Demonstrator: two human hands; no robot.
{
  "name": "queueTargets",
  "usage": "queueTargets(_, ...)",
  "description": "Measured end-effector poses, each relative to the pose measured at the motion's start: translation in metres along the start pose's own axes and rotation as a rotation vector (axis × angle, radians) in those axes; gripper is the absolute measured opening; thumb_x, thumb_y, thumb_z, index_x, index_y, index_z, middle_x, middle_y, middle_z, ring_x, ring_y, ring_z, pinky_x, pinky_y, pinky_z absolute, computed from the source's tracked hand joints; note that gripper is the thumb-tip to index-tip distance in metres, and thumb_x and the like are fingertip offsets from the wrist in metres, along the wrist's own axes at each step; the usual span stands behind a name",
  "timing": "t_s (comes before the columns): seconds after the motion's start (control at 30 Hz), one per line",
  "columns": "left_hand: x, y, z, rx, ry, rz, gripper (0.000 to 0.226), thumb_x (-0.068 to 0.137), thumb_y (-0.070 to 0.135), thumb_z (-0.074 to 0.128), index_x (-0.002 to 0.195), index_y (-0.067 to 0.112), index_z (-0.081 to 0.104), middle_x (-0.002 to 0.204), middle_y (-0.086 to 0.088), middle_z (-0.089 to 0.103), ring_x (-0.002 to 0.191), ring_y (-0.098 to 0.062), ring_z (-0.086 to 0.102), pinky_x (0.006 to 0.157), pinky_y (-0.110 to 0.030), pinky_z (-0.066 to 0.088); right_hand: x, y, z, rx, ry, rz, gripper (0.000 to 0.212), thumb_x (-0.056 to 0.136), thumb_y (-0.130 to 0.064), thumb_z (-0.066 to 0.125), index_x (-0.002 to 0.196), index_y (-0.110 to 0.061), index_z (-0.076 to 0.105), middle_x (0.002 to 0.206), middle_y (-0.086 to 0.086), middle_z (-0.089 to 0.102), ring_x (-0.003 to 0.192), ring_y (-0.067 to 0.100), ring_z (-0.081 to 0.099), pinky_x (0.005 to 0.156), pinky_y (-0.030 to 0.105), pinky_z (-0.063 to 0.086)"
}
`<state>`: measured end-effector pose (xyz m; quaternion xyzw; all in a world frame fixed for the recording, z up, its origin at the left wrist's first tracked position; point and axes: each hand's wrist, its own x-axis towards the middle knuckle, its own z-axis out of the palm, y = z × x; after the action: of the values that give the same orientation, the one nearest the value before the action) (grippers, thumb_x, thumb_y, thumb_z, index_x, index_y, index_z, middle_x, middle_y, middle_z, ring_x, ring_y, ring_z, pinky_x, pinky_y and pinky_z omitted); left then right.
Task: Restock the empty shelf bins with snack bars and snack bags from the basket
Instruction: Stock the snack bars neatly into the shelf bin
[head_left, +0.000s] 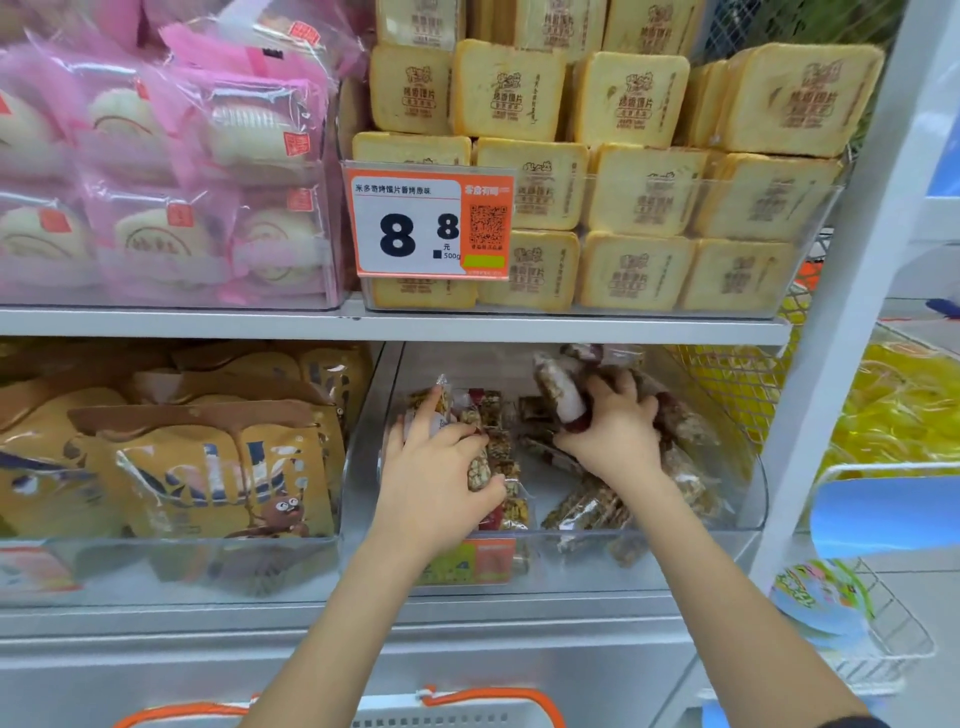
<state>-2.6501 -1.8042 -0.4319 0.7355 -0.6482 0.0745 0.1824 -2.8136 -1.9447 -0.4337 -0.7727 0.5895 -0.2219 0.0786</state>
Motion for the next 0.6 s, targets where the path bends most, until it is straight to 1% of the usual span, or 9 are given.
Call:
queueTargets(0.07, 0.0, 0.0, -0.001, -0.012, -0.014, -0.008, 0.06, 0.08, 0.061, 0.033, 0.129, 0.034, 0.055, 0.139, 0.019, 0.047, 0.145, -0.015, 0.0, 0.115, -0.045, 0.009, -0.002, 0.004, -0.003, 0.111, 0.068, 0.003, 0.078, 0.063, -0.043, 0.072, 0.133, -0.025, 0.044, 0.145, 0.008, 0.031, 0.13, 0.04, 0.027, 0.094, 0.051, 0.035)
queueTargets(0.13, 0.0, 0.001, -0.002, -0.016, -0.013, -0.005, 0.054, 0.084, 0.059, 0.04, 0.129, 0.033, 0.055, 0.139, 0.018, 0.047, 0.145, -0.014, -0.001, 0.115, -0.045, 0.009, -0.007, 0.002, -0.009, 0.24, 0.115, -0.003, 0.072, 0.065, -0.035, 0.076, 0.129, -0.019, 0.049, 0.143, 0.01, 0.034, 0.13, 0.037, 0.029, 0.1, 0.048, 0.032)
queueTargets(0.23, 0.0, 0.0, -0.001, -0.013, 0.003, -0.004, 0.053, 0.084, 0.059, 0.041, 0.126, 0.03, 0.055, 0.137, 0.017, 0.048, 0.145, -0.014, 0.0, 0.114, -0.043, 0.011, -0.016, -0.007, -0.024, 0.43, 0.169, -0.017, 0.059, 0.065, -0.026, 0.078, 0.119, -0.017, 0.054, 0.136, 0.005, 0.034, 0.119, 0.033, 0.039, 0.102, 0.049, 0.037)
queueTargets(0.3, -0.001, 0.0, 0.0, -0.02, 0.022, -0.006, 0.059, 0.079, 0.061, 0.036, 0.124, 0.028, 0.053, 0.138, 0.012, 0.048, 0.145, -0.015, 0.001, 0.113, -0.043, 0.014, -0.022, -0.009, -0.032, 0.477, 0.19, -0.056, 0.054, 0.064, -0.023, 0.077, 0.113, -0.019, 0.055, 0.13, 0.001, 0.034, 0.112, 0.029, 0.043, 0.099, 0.044, 0.04)
queueTargets(0.37, -0.001, 0.0, -0.001, -0.024, 0.023, -0.022, 0.063, 0.076, 0.063, 0.037, 0.127, 0.028, 0.049, 0.145, 0.004, 0.041, 0.146, -0.015, 0.0, 0.113, -0.043, 0.016, -0.029, -0.009, -0.033, 0.532, 0.17, -0.095, 0.045, 0.064, -0.02, 0.076, 0.105, -0.02, 0.056, 0.124, -0.003, 0.034, 0.11, 0.022, 0.047, 0.094, 0.033, 0.042)
queueTargets(0.43, -0.001, 0.001, -0.002, -0.039, 0.036, -0.036, 0.066, 0.078, 0.064, 0.041, 0.134, 0.028, 0.042, 0.151, 0.0, 0.032, 0.146, -0.015, -0.001, 0.114, -0.043, 0.014, -0.039, -0.01, -0.033, 0.582, 0.154, -0.129, 0.042, 0.064, -0.015, 0.076, 0.101, -0.02, 0.058, 0.125, -0.004, 0.034, 0.106, 0.013, 0.049, 0.085, 0.016, 0.039)
queueTargets(0.47, -0.002, 0.002, -0.003, -0.057, 0.043, -0.042, 0.07, 0.08, 0.063, 0.045, 0.138, 0.027, 0.035, 0.153, 0.0, 0.028, 0.146, -0.015, -0.001, 0.115, -0.043, 0.011, -0.045, -0.012, -0.034, 0.587, 0.141, -0.153, 0.042, 0.063, -0.012, 0.075, 0.101, -0.02, 0.058, 0.125, -0.004, 0.034, 0.103, 0.01, 0.048, 0.081, 0.012, 0.037)
queueTargets(0.57, -0.004, 0.005, -0.006, -0.107, 0.092, -0.045, 0.09, 0.08, 0.062, 0.054, 0.148, 0.02, 0.013, 0.155, 0.002, 0.019, 0.145, -0.015, 0.005, 0.117, -0.04, 0.005, -0.062, -0.023, -0.037, 0.573, 0.072, -0.236, 0.045, 0.061, -0.014, 0.075, 0.099, -0.029, 0.058, 0.119, -0.005, 0.036, 0.105, 0.011, 0.046, 0.08, 0.022, 0.04)
queueTargets(0.6, -0.005, 0.006, -0.007, -0.128, 0.109, -0.045, 0.096, 0.078, 0.062, 0.056, 0.149, 0.019, 0.007, 0.156, 0.002, 0.015, 0.144, -0.016, 0.008, 0.117, -0.038, 0.004, -0.068, -0.028, -0.039, 0.593, 0.057, -0.277, 0.046, 0.059, -0.015, 0.075, 0.098, -0.033, 0.058, 0.119, -0.006, 0.037, 0.107, 0.007, 0.045, 0.08, 0.02, 0.04)
